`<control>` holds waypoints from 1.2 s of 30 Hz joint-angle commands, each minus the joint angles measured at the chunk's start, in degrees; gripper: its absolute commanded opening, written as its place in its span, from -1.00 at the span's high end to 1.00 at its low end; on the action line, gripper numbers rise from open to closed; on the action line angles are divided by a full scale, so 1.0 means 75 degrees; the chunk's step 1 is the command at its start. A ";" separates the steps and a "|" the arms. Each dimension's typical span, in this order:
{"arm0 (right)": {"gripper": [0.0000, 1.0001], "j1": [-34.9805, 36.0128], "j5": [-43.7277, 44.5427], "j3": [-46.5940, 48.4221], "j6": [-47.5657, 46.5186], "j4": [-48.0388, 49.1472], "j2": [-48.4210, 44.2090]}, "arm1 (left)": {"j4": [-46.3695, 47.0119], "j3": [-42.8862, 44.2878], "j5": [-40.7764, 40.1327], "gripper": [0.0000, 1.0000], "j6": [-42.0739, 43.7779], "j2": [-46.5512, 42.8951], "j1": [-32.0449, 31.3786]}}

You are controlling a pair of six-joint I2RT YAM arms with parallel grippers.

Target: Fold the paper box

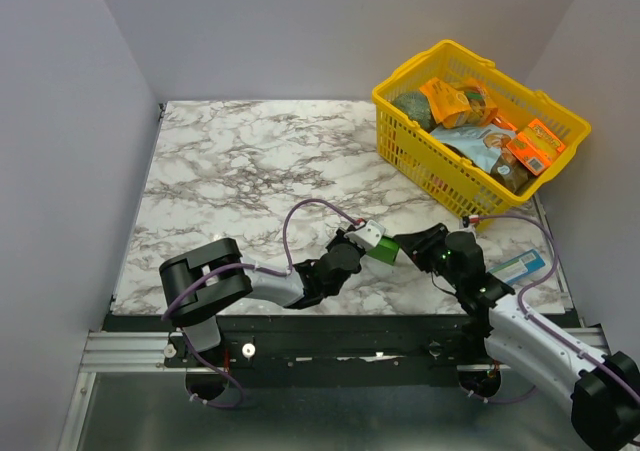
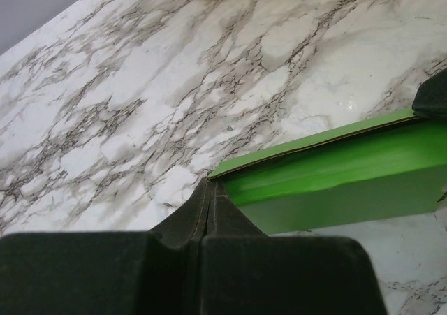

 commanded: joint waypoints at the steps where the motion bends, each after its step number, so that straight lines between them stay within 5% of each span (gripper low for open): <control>1: 0.73 0.0086 -0.0292 -0.0254 -0.0071 -0.0189 0.0333 | -0.1776 -0.0265 0.1089 1.00 -0.0488 0.0390 -0.0158; 8: 0.83 0.0191 -0.0245 -0.0208 -0.0142 0.0023 0.0720 | -0.1893 -0.0206 0.1136 0.91 -0.0710 0.0226 -0.0158; 16: 0.83 0.0203 0.0130 -0.0196 -0.0165 -0.0234 0.0568 | -0.1987 -0.0300 0.1019 0.23 -0.0746 -0.0242 -0.0158; 36: 0.83 0.0203 0.0446 -0.0231 -0.0224 -0.0363 0.0486 | -0.1741 -0.1096 0.1440 -0.72 -0.0898 -0.1402 -0.0158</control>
